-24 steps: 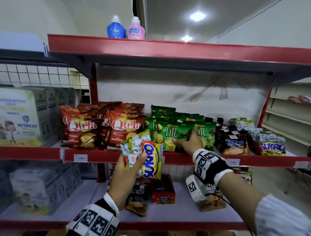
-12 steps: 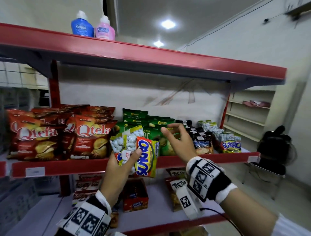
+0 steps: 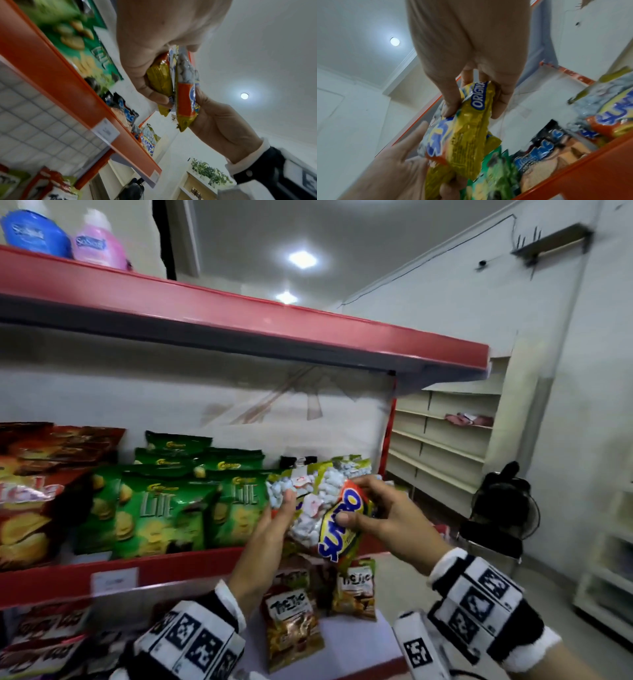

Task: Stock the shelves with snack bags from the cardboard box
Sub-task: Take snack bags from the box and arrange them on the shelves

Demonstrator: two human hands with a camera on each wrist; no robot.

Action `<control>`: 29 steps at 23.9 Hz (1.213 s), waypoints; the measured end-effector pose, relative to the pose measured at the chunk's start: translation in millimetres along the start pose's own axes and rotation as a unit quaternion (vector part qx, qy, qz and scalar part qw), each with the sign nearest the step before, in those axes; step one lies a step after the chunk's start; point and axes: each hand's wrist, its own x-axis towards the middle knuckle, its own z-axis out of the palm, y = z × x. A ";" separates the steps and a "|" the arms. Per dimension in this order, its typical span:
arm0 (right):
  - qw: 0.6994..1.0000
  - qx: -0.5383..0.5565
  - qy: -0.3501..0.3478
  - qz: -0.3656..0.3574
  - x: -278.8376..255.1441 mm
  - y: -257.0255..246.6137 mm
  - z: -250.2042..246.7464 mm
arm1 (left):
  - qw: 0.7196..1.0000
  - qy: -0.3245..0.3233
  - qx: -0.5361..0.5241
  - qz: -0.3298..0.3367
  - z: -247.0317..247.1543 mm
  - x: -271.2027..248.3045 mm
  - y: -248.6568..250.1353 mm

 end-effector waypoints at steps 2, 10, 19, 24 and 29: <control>0.998 0.046 0.050 0.006 7.8 22.0 -46.7 | 1.000 0.027 0.004 0.004 35.9 25.3 -15.5; 0.962 0.182 0.188 0.077 25.5 130.3 -146.5 | 0.958 0.092 0.256 0.090 128.4 81.2 -71.4; 0.949 0.226 0.201 0.086 47.1 176.7 -155.0 | 0.932 0.124 0.333 0.065 136.2 118.0 -94.6; 0.950 0.230 0.189 0.090 49.4 182.3 -158.0 | 0.904 0.126 0.401 0.074 134.1 132.5 -91.9; 0.973 0.160 0.156 0.064 37.9 184.2 -148.2 | 0.864 0.080 0.495 0.052 135.2 122.6 -92.5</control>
